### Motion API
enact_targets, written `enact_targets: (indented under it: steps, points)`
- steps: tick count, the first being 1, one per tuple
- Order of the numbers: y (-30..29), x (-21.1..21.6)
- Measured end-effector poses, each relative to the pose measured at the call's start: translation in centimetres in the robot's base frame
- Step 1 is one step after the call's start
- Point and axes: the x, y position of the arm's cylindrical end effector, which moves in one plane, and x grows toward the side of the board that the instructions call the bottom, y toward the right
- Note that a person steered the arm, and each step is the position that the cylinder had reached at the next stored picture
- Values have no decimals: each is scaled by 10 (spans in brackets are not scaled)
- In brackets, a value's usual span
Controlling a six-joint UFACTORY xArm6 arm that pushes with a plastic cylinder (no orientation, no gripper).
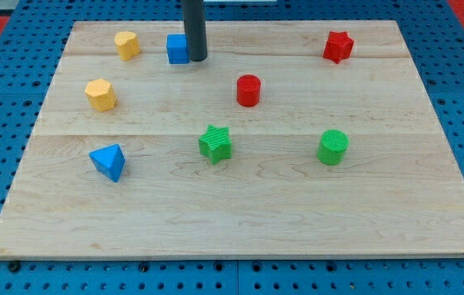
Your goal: Place your arm below the red circle
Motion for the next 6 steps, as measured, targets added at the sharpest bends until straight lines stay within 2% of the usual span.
enact_targets:
  steps: [5,6]
  points:
    - [0,106]
    - [6,107]
